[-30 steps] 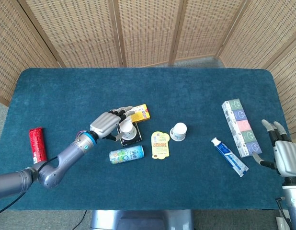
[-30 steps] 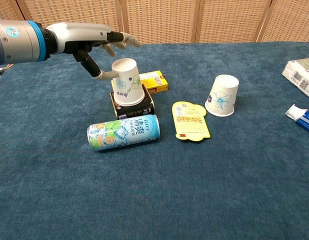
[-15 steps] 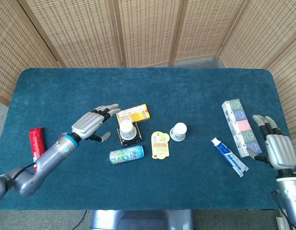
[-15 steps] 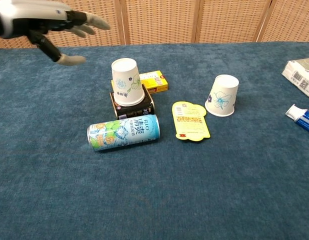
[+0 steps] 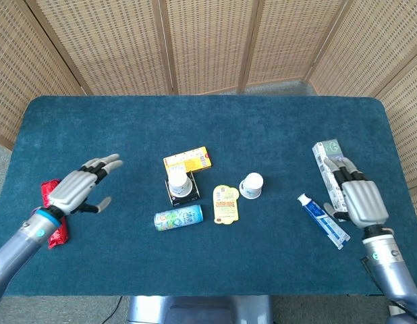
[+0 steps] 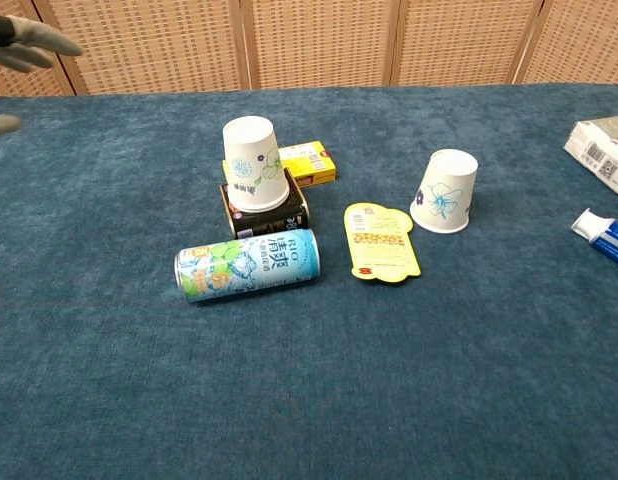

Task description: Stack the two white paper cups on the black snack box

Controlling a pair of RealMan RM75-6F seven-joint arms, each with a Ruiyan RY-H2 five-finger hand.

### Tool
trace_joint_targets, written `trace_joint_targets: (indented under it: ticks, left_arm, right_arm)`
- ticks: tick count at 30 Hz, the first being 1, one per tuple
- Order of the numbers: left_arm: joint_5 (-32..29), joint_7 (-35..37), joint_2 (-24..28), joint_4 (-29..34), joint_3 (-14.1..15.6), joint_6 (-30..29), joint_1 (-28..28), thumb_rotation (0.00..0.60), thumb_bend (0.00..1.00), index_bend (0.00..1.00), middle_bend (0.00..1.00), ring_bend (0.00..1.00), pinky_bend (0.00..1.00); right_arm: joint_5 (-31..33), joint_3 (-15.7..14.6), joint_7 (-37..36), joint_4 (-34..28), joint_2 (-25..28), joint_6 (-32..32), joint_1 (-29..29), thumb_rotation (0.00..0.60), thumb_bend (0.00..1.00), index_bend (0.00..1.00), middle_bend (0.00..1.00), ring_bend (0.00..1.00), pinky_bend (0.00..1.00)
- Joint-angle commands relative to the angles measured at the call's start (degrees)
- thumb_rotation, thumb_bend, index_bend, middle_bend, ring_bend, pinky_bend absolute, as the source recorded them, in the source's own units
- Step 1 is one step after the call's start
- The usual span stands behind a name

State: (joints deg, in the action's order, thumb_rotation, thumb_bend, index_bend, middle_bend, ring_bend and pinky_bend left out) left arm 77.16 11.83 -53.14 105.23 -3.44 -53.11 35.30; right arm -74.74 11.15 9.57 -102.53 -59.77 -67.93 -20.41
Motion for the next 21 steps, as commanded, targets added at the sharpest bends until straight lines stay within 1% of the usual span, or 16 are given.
trace_joint_targets:
  ticks: [1, 8, 15, 21]
  left_arm:
    - [1.45, 1.54, 1.62, 1.14, 1.61, -2.84, -3.02, 0.600, 0.48, 0.00, 0.00, 0.00, 0.06]
    - [3.90, 4.34, 4.22, 1.60, 2.86, -8.00, -7.73, 0.600, 0.48, 0.00, 0.00, 0.00, 0.06]
    - [5.65, 5.98, 6.43, 2.06, 2.91, -11.51, -10.49, 0.600, 0.48, 0.00, 0.00, 0.00, 0.06]
    - [6.30, 7.22, 7.01, 1.54, 2.85, -12.47, -11.78, 0.600, 0.48, 0.00, 0.00, 0.00, 0.06]
  right_arm:
    - [1.60, 0.37, 4.42, -0.69, -2.15, 1.06, -2.10, 0.600, 0.28, 0.00, 0.00, 0.00, 0.27]
    - [4.87, 1.13, 10.56, -0.41, -6.64, 3.97, -6.47, 0.600, 0.27, 0.00, 0.00, 0.00, 0.27]
    - [7.86, 1.72, 13.36, 2.12, -11.62, 7.10, -10.76, 0.600, 0.27, 0.00, 0.00, 0.00, 0.27]
    - [10.53, 1.90, 14.57, 5.74, -15.85, 10.31, -14.39, 0.600, 0.27, 0.00, 0.00, 0.00, 0.27]
